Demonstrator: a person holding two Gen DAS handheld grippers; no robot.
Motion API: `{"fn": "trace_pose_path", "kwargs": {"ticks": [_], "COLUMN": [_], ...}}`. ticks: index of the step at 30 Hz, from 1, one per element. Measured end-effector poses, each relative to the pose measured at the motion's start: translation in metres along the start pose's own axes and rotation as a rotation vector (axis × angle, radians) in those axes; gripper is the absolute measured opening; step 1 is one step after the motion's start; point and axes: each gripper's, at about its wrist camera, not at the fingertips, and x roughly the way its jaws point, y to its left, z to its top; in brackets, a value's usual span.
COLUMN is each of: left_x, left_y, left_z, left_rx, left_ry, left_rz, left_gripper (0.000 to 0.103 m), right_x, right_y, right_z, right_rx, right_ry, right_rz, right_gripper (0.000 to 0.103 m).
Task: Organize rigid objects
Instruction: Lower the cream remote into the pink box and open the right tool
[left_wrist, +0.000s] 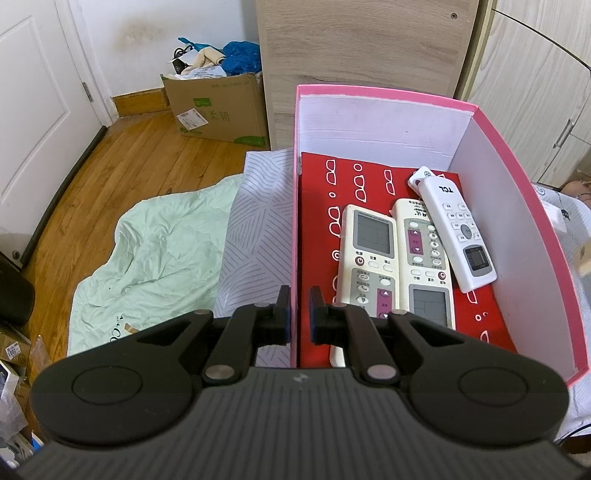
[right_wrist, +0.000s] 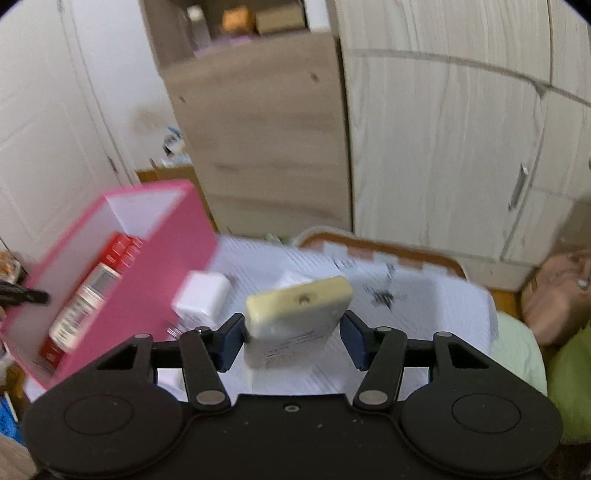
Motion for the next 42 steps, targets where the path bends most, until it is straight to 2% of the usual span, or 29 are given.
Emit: {"fn": "trace_pose_path", "kwargs": {"ticks": [7, 11, 17, 22, 25, 29, 31, 34, 39, 42], "left_x": [0.001, 0.0, 0.003, 0.003, 0.003, 0.003, 0.003, 0.003, 0.002, 0.002], "left_y": [0.0, 0.001, 0.006, 0.005, 0.007, 0.003, 0.0, -0.001, 0.001, 0.003], "left_z": [0.0, 0.0, 0.002, 0.001, 0.002, 0.001, 0.0, 0.001, 0.001, 0.001], "left_rx": [-0.004, -0.012, -0.041, -0.04, -0.054, -0.045, -0.028, -0.026, -0.025, -0.04], "left_ry": [0.003, 0.005, 0.014, 0.014, 0.017, 0.013, 0.008, 0.01, 0.008, 0.01], "left_rz": [-0.007, -0.016, -0.045, -0.044, -0.049, -0.034, -0.024, -0.021, -0.027, -0.038], "left_gripper": [0.008, 0.008, 0.008, 0.008, 0.007, 0.007, 0.007, 0.007, 0.007, 0.007], "right_x": [-0.039, -0.037, 0.003, 0.059, 0.084, 0.102, 0.106, 0.102, 0.095, 0.092], "right_y": [0.04, 0.066, 0.125, 0.17, 0.183, 0.177, 0.177, 0.179, 0.168, 0.172], "right_z": [0.028, 0.041, 0.057, 0.058, 0.052, 0.04, 0.035, 0.026, 0.02, 0.015], "right_rx": [-0.01, 0.013, -0.029, -0.064, -0.05, 0.047, 0.044, -0.049, -0.068, -0.144], "right_ry": [-0.118, -0.102, -0.02, 0.039, 0.038, 0.021, 0.067, 0.082, 0.152, 0.134], "right_rz": [0.139, 0.266, 0.368, 0.361, 0.384, 0.502, 0.493, 0.454, 0.436, 0.398], "right_gripper": [0.061, 0.061, 0.061, 0.061, 0.061, 0.061, 0.061, 0.061, 0.061, 0.06]}}
